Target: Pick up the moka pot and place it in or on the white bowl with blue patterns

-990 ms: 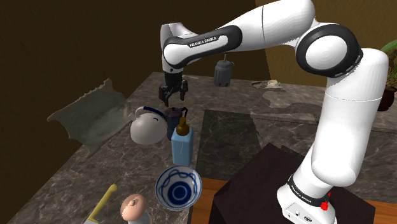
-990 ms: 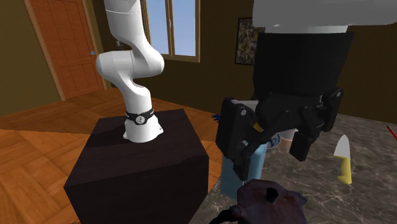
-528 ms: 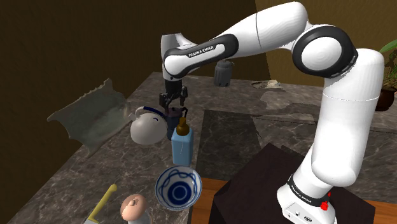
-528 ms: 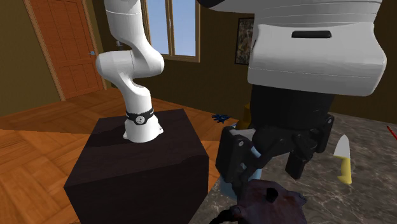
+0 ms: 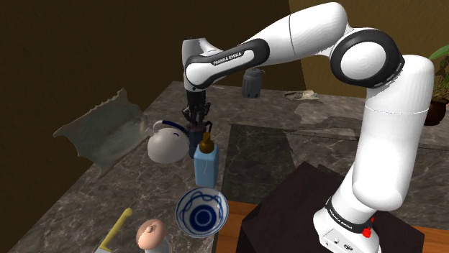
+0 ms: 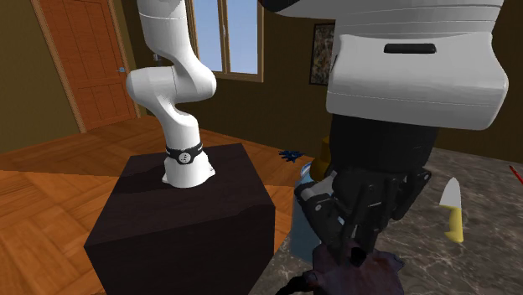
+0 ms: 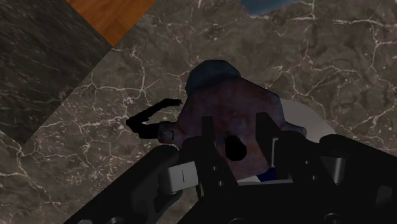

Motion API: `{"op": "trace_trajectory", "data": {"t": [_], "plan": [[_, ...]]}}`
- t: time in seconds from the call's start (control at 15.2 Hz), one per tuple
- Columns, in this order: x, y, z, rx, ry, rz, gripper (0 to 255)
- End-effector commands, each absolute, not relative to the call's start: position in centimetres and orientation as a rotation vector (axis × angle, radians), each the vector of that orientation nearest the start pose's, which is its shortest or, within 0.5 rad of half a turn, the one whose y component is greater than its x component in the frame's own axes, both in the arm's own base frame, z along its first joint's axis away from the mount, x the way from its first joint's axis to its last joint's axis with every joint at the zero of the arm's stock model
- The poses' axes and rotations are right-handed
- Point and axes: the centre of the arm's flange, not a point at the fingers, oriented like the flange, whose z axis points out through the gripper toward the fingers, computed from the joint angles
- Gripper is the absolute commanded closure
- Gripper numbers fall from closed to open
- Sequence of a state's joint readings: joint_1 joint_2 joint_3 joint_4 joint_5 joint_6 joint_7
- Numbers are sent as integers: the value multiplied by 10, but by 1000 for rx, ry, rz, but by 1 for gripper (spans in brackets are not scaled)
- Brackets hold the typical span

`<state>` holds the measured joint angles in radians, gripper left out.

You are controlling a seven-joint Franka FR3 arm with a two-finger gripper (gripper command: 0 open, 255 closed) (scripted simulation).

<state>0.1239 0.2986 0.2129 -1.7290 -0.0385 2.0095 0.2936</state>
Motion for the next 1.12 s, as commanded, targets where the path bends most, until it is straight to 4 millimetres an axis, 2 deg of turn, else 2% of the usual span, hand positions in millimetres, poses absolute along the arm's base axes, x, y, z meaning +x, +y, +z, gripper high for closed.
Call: {"op": "trace_trajectory", "data": {"t": [0.0, 0.46, 1.06], "plan": [[607, 199, 411, -3118, -80, 30, 255], [607, 199, 411, -3118, -80, 30, 255], [607, 199, 458, -3118, -80, 30, 255]]}}
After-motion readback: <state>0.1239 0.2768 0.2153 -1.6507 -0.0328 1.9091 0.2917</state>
